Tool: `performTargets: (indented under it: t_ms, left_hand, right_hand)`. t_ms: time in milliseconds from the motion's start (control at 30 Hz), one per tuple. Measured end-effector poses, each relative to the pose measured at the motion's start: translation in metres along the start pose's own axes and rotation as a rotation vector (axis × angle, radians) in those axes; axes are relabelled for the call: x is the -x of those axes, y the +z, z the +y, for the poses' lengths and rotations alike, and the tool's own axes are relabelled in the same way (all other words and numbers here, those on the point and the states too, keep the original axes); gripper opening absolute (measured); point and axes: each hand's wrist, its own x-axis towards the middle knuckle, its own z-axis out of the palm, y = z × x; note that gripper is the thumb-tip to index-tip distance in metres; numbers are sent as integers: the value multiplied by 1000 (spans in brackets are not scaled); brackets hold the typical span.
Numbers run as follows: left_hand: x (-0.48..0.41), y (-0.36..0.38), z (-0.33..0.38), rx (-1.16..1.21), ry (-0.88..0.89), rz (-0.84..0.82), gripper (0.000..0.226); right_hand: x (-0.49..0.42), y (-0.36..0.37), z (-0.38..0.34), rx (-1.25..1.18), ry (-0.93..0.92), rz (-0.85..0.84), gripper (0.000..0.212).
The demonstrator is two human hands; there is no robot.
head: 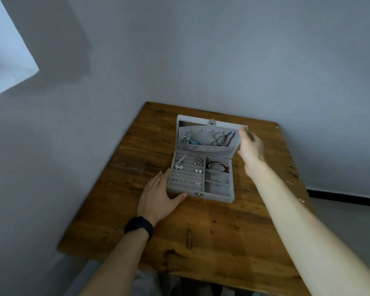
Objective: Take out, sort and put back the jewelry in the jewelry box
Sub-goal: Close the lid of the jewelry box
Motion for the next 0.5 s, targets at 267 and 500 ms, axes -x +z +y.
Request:
performTargets:
  t_ms: [267, 500]
  left_hand:
    - [12, -7, -6, 531, -153, -23, 76]
    - [8, -25, 16, 866, -383, -46, 84]
  right_hand:
    - [72, -26, 32, 113, -47, -26, 55]
    - [101, -37, 95, 222, -79, -50, 55]
